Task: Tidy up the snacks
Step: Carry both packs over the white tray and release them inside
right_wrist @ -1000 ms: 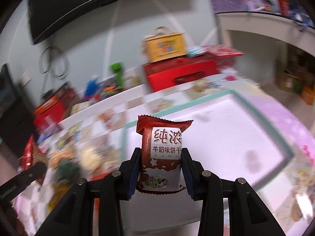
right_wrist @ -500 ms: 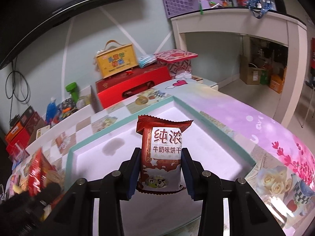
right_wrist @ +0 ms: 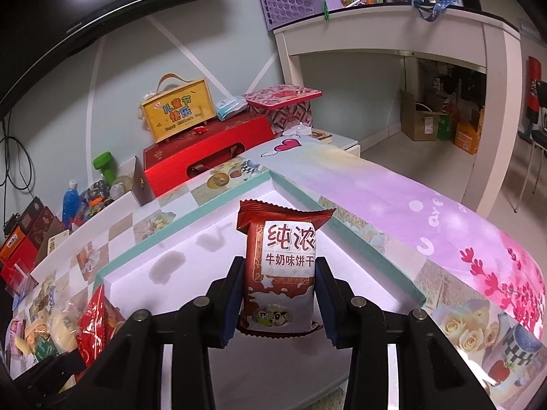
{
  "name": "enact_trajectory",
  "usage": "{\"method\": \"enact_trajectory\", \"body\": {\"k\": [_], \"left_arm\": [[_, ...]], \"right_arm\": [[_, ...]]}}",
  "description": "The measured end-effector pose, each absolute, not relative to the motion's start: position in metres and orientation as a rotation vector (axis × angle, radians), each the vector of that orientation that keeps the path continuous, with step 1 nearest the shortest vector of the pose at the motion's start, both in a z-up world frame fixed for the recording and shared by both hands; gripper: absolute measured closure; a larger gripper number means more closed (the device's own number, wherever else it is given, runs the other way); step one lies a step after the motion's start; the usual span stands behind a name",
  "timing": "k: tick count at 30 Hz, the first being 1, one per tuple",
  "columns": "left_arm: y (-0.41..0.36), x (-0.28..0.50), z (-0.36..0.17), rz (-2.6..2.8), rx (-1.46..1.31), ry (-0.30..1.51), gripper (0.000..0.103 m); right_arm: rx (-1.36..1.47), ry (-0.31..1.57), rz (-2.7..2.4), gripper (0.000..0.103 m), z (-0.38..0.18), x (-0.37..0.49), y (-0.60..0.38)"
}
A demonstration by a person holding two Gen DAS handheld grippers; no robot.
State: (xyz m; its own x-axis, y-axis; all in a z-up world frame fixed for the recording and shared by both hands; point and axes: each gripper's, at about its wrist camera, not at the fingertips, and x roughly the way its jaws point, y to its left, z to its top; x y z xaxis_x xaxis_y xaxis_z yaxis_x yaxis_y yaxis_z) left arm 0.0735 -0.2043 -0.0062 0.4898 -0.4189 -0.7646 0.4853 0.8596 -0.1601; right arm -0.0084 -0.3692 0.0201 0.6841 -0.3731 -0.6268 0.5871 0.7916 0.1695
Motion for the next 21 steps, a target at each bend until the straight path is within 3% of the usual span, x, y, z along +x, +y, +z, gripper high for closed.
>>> {"method": "enact_trajectory", "body": {"k": [2,5,13,15,17,21], "left_arm": [[-0.205,0.074,-0.006,-0.547,0.081,0.906,0.052],[-0.205,0.075,-0.005,-0.543,0.072,0.918,0.042],[-0.199,0.07,0.009,-0.541,0.069,0.909,0.033],[-0.198,0.068,0.013,-0.541,0.066,0.897,0.02],[-0.195,0.068,0.017,-0.515,0.069,0.873,0.01],[-0.185,0.069,0.023,-0.416,0.087,0.807,0.004]], "right_arm": [[0.377,0.618,-0.555,0.061,0.02,-0.008,-0.37],[0.37,0.618,-0.557,0.061,0.019,-0.007,-0.37],[0.352,0.625,-0.535,0.06,0.019,-0.007,-0.364],[0.354,0.634,-0.526,0.054,0.019,-0.007,-0.364],[0.364,0.639,-0.517,0.026,0.018,-0.006,-0.365],[0.37,0.646,-0.511,0.018,0.017,-0.006,-0.365]]}}
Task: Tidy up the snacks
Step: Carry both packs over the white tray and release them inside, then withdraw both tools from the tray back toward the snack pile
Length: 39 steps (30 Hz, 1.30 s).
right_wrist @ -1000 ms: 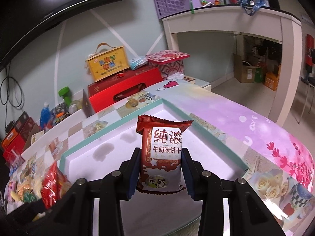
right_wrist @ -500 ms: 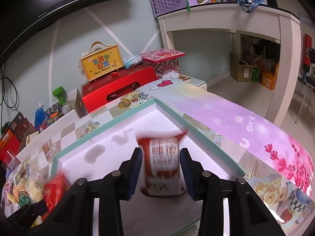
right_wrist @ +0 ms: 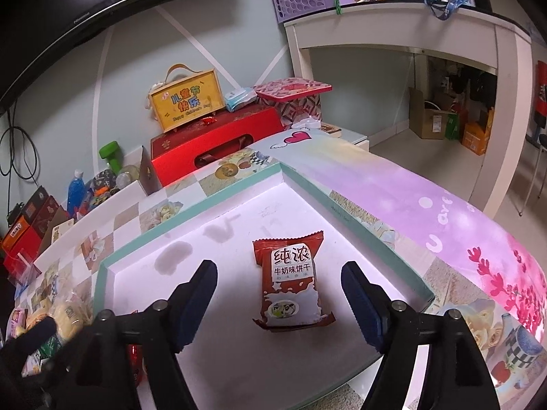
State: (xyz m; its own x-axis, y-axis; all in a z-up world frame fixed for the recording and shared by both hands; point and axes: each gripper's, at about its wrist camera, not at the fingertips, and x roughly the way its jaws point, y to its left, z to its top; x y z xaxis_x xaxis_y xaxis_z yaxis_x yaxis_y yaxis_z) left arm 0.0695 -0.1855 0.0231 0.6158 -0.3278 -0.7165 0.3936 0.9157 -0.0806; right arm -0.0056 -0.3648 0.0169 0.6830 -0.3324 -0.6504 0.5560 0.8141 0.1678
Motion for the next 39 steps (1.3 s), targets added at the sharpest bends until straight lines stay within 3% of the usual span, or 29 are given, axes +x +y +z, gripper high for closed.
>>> {"method": "enact_trajectory", "body": {"k": [2,3,25,39], "left_arm": [[-0.18,0.073,0.023,-0.389,0.082,0.799,0.0],[-0.177,0.075,0.022,-0.38,0.071,0.793,0.0],[-0.131,0.073,0.033,-0.337,-0.059,0.73,0.0],[-0.04,0.074,0.057,-0.107,-0.075,0.716,0.0]], "right_arm": [[0.373,0.651,-0.504,0.003,0.015,-0.005,-0.365],[0.374,0.653,-0.5,0.0,0.015,-0.004,-0.364],[0.436,0.58,-0.401,0.0,0.022,-0.004,-0.354],[0.403,0.519,-0.22,0.0,0.049,0.005,-0.308]]}}
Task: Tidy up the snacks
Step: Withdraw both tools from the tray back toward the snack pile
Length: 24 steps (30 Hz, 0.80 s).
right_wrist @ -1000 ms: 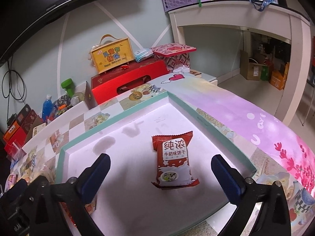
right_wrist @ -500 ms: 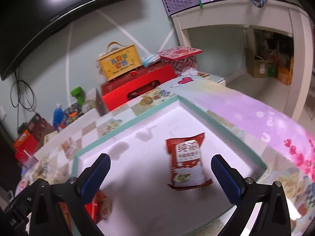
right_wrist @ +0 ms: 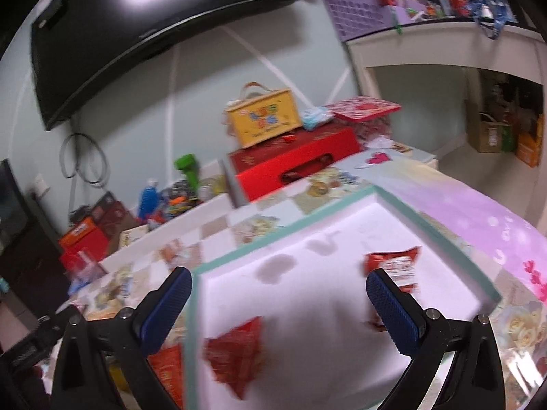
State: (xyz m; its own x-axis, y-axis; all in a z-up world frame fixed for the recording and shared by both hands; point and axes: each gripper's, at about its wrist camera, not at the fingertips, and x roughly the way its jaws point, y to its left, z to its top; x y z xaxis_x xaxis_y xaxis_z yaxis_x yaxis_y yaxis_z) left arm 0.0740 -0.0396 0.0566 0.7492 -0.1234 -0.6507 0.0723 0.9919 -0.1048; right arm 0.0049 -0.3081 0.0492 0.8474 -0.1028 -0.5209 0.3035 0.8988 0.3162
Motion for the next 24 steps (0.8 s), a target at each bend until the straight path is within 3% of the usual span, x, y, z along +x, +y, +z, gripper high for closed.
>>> {"method": "enact_trajectory", "body": {"k": [8,19,24], "left_arm": [[0.02,0.067,0.046,0.009,-0.159,0.8,0.0],[0.04,0.058,0.016,0.01,-0.196,0.906,0.0],[0.044,0.055,-0.003,0.003,-0.226,0.969,0.0]], "right_arm": [[0.328,0.618,-0.033,0.0,0.046,0.023,-0.254],[0.148,0.776,0.206,0.0,0.026,0.03,-0.166],[0.07,0.867,0.262,0.008,0.007,0.029,-0.139]]}}
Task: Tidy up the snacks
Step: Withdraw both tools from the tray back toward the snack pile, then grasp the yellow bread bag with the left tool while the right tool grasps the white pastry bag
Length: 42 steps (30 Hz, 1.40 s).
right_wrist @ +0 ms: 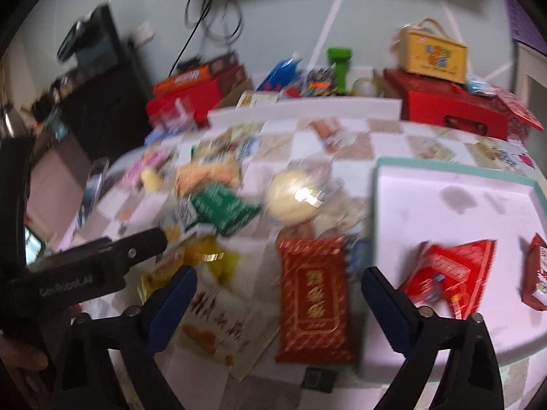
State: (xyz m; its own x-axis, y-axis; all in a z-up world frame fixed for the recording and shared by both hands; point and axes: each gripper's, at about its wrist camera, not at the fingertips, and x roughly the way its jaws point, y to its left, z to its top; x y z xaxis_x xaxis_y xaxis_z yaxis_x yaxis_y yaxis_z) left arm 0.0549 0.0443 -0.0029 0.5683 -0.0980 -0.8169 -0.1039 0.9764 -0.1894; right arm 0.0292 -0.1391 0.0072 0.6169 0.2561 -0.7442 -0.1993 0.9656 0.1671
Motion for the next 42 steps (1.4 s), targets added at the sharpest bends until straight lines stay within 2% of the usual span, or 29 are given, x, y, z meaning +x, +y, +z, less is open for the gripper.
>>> {"method": "enact_trajectory", "body": {"k": [5,10,12,16,18,23,42], "left_arm": [[0.05,0.053,-0.016,-0.009,-0.27,1.012,0.0],[0.051,0.054,-0.019,-0.044,-0.302,1.021,0.003],[0.048,0.056,-0.021,-0.065,-0.305,1.032,0.01],[0.043,0.06,-0.027,-0.097,-0.31,1.054,0.016],[0.04,0.061,-0.03,-0.123,-0.316,1.061,0.027],[0.036,0.064,-0.033,-0.159,-0.323,1.066,0.041],[0.061,0.063,-0.036,-0.038,-0.303,1.071,0.04]], "right_arm": [[0.013,0.934,0.304,0.018,-0.007,0.028,-0.122],[-0.04,0.97,0.343,0.018,-0.016,0.027,-0.108],[-0.052,0.975,0.365,0.018,-0.018,0.026,-0.104],[-0.064,0.988,0.407,0.018,-0.021,0.025,-0.097],[-0.084,0.995,0.42,0.018,-0.023,0.024,-0.093],[-0.117,1.004,0.42,0.018,-0.027,0.024,-0.088],[-0.196,1.031,0.403,0.018,-0.043,0.026,-0.082]]}}
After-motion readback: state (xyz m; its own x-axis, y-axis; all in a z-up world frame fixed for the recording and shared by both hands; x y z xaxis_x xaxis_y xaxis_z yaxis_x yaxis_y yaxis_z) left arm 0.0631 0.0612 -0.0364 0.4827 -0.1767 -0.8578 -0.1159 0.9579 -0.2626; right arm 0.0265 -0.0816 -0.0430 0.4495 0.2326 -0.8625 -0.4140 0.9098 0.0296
